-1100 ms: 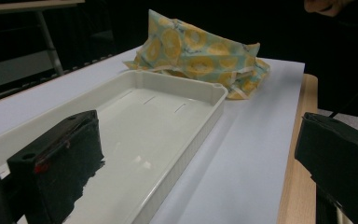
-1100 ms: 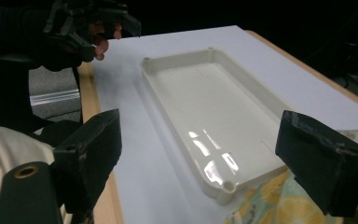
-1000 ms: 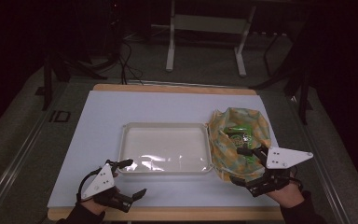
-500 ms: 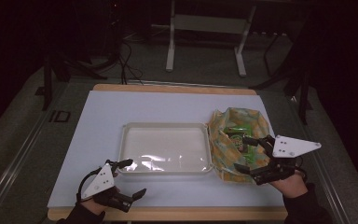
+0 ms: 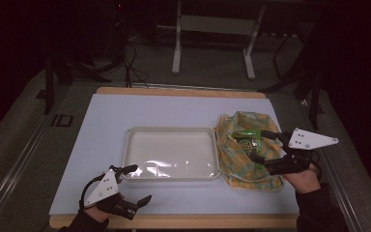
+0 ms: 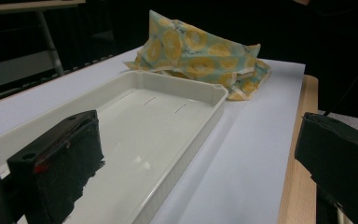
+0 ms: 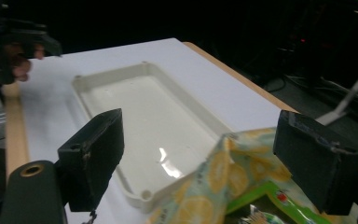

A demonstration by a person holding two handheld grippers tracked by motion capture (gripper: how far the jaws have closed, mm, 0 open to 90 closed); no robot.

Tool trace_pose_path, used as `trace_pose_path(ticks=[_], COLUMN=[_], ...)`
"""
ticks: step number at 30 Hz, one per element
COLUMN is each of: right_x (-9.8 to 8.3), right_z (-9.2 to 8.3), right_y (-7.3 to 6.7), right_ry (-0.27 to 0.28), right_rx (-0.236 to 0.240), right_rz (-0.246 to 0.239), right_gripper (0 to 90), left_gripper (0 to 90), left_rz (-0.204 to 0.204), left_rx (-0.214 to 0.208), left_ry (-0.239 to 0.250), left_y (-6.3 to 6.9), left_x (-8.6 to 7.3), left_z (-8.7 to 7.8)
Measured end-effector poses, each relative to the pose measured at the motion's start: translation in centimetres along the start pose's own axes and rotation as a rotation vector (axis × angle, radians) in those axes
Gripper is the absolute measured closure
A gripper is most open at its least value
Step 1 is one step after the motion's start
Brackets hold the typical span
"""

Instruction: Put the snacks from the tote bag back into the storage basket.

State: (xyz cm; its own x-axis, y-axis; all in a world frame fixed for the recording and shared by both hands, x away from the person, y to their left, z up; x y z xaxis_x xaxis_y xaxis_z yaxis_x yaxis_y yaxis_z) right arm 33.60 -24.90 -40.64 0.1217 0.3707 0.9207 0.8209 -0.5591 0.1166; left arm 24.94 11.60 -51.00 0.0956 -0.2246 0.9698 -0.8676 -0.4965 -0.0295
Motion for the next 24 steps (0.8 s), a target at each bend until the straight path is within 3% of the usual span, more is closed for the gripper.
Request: trace_pose_path(ticks=[13,24], right_x=[-2.1,-4.5], right_z=[0.4,1.3], right_y=[4.2,6.4], right_ry=[-0.024,-0.071], right_rx=[-0.137,-0.194], right_rz=[0.071,0.141], right_gripper=[19.7,23.8], left_gripper=[1.1,1.1], left_rz=[-0.002,0.002], left_rx=[0.0,0.0], left_ry=[0.002,0.0], left_y=[0.0,0.0], left_x=[0.0,0.0], left_z=[0.0,0.1])
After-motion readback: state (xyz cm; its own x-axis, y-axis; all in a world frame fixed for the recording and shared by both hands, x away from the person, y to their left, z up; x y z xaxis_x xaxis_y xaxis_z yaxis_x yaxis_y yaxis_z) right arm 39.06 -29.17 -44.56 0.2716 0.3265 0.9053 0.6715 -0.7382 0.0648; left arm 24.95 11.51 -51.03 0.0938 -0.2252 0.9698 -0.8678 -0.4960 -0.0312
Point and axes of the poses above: each handheld gripper's, and its own axes: z roughly forward along the jaws, x roughly out of its top, y roughly to its right, the point moved 8 cm from there along z, roughly forward along the jaws, and after that the axes turned 3 degrees about -x, right-handed, at the moved point
